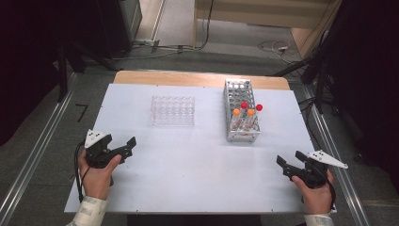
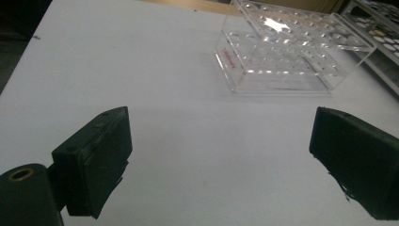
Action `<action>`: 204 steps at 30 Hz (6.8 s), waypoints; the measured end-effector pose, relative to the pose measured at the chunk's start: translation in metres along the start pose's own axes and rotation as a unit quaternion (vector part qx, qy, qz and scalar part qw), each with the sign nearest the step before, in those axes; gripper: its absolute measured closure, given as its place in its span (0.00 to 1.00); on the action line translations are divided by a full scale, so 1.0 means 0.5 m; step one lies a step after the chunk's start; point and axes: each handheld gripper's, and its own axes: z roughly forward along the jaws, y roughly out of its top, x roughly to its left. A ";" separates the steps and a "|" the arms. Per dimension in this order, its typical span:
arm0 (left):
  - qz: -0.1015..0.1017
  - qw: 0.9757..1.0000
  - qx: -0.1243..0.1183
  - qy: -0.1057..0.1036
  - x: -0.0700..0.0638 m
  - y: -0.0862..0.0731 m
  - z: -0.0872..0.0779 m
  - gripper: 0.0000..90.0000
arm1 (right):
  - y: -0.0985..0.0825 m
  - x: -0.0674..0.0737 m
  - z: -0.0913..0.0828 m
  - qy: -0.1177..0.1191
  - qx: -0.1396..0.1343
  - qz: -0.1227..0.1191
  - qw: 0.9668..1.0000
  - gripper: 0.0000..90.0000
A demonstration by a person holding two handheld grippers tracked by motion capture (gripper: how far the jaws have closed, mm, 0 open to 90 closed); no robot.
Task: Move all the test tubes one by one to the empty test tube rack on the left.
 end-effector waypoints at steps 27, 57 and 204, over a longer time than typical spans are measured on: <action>0.006 1.000 -0.008 0.009 -0.005 -0.003 0.007 0.07 | 0.072 0.057 0.044 0.032 -0.012 -0.049 0.998 0.34; 0.009 1.000 -0.008 0.005 -0.012 -0.002 0.007 0.07 | 0.162 0.105 0.165 0.037 -0.011 -0.089 0.995 0.80; 0.130 0.978 0.025 -0.160 -0.326 0.211 0.166 0.86 | 0.186 0.378 0.193 0.198 0.004 -0.145 0.969 0.43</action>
